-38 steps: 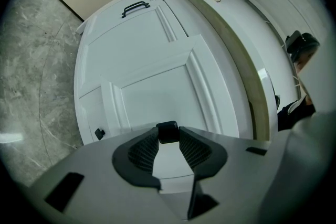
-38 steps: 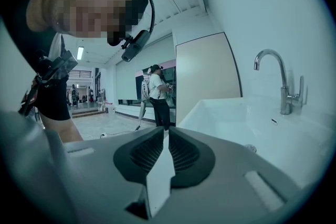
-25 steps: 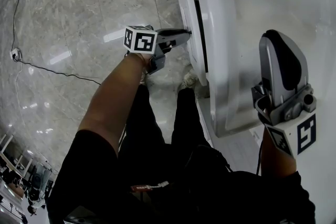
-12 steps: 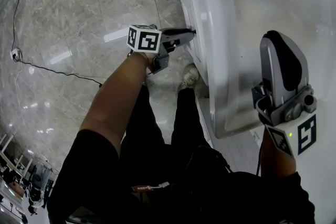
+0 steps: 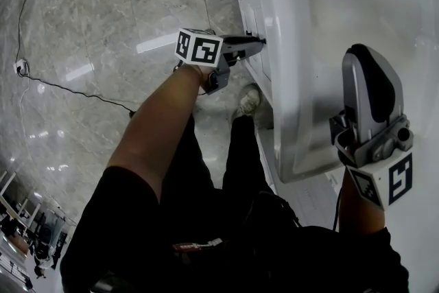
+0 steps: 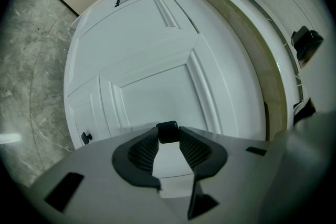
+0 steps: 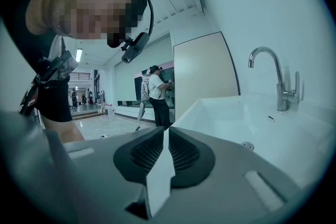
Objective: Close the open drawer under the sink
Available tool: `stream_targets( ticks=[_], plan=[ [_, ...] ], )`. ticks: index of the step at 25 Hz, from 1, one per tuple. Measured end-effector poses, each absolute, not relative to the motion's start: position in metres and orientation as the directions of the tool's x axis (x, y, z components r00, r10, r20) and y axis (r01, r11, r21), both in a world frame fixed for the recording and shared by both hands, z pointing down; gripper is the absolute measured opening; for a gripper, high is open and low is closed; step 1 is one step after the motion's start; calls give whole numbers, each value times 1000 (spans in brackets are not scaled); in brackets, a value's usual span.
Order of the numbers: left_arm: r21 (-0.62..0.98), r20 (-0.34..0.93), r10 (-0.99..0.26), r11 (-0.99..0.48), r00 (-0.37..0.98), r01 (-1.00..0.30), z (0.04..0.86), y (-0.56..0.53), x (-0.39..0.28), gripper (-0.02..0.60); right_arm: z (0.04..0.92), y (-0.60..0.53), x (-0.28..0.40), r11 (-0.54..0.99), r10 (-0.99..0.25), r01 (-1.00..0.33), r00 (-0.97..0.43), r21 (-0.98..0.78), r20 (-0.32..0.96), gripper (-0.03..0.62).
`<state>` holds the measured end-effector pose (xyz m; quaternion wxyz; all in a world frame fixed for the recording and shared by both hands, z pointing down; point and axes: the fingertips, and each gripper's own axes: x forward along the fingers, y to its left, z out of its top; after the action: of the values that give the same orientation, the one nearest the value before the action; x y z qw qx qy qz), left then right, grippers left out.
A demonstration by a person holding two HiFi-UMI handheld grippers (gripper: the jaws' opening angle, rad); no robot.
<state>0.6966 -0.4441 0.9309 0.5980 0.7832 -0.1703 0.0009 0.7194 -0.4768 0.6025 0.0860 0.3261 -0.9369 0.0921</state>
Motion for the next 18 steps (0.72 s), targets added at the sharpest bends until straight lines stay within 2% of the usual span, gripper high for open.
stream_targets(
  ticks=[18],
  plan=[
    [941, 202, -248, -221, 948, -258, 931, -444, 705, 123, 602, -480, 727, 768, -597, -629, -771, -118, 221, 6]
  ],
)
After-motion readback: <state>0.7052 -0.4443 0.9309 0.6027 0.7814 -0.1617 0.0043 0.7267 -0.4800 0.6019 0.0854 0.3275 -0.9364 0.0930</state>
